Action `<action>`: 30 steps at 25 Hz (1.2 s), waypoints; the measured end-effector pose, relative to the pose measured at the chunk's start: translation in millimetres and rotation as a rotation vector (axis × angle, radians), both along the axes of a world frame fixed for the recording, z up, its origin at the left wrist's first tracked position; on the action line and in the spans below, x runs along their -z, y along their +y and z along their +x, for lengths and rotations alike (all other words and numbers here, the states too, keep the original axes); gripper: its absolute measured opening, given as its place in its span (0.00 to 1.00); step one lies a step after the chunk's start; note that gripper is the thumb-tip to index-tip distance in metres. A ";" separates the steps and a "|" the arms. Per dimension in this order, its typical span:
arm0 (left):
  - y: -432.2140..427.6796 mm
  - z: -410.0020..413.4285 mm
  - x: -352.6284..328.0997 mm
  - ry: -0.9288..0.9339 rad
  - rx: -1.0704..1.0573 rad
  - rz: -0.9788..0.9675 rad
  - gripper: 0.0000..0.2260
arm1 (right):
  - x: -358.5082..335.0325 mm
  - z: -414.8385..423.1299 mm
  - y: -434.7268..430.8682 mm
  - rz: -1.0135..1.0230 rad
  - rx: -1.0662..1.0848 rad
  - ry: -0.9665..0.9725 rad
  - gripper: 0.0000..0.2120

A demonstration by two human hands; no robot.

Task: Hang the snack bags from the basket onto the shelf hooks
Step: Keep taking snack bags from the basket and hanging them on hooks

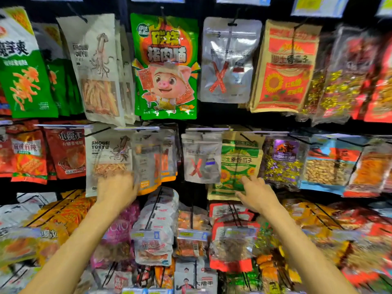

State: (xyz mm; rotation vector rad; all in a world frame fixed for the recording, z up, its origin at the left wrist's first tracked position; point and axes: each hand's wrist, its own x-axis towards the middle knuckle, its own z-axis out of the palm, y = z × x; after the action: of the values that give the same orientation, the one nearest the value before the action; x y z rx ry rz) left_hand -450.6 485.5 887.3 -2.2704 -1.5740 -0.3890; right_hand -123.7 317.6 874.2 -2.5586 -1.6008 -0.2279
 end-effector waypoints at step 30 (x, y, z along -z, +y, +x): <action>-320.9 417.1 83.6 0.102 0.605 -0.141 0.21 | 60.4 261.9 -377.3 -0.252 0.287 0.112 0.28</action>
State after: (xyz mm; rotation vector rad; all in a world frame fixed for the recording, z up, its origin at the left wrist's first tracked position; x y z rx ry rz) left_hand -33.5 164.6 803.7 -2.8011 -0.8601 -0.3074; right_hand 138.2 -59.7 813.8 -2.9281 -1.2931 0.0999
